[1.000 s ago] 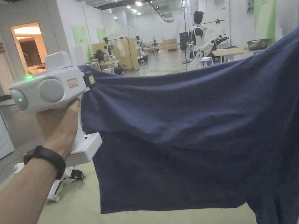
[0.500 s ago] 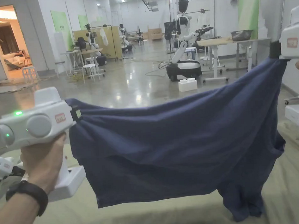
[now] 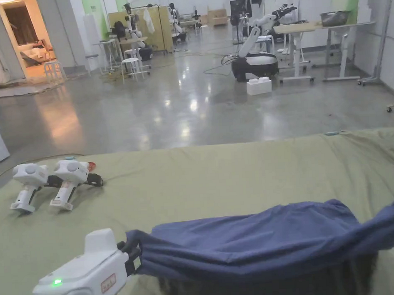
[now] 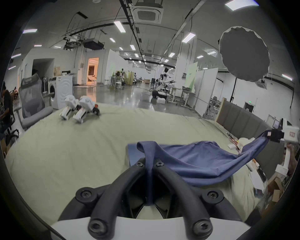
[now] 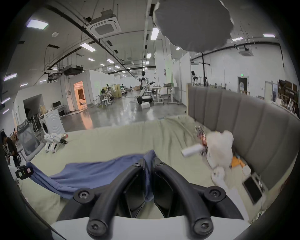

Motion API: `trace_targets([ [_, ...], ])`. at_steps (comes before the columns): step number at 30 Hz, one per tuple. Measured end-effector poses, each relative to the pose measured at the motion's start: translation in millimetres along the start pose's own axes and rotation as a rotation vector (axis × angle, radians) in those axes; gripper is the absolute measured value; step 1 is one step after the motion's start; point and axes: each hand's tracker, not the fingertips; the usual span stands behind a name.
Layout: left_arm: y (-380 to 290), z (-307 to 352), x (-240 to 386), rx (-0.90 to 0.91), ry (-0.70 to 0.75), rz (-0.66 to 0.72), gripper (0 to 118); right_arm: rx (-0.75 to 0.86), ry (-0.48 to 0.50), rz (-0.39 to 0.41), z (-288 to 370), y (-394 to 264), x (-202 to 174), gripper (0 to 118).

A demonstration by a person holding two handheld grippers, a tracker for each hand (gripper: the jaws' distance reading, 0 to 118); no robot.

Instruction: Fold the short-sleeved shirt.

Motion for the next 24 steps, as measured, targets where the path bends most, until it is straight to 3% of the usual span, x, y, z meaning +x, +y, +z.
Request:
trace_targets([
  [10,-110,108,-21,-0.077,-0.028,0.056,2,-0.127,-0.001,-0.024,105,-127,37,4],
  [15,-136,122,-32,-0.095,-0.063,0.071,2,-0.185,-0.023,-0.016,115,-161,47,4],
  [17,-147,117,-38,-0.188,-0.021,0.098,3,-0.237,-0.018,-0.010,112,-173,49,4],
  [19,-153,115,-41,-0.217,-0.041,0.098,5,-0.276,-0.029,0.037,112,-180,48,4],
  [21,-156,118,-40,-0.235,-0.029,0.093,25,-0.322,-0.017,0.089,110,-188,48,7],
  [23,-153,122,-44,-0.258,-0.007,0.095,66,-0.332,-0.058,0.122,106,-201,54,43],
  [24,-152,126,-45,-0.256,0.001,0.085,79,-0.350,-0.064,0.131,106,-202,56,64],
])
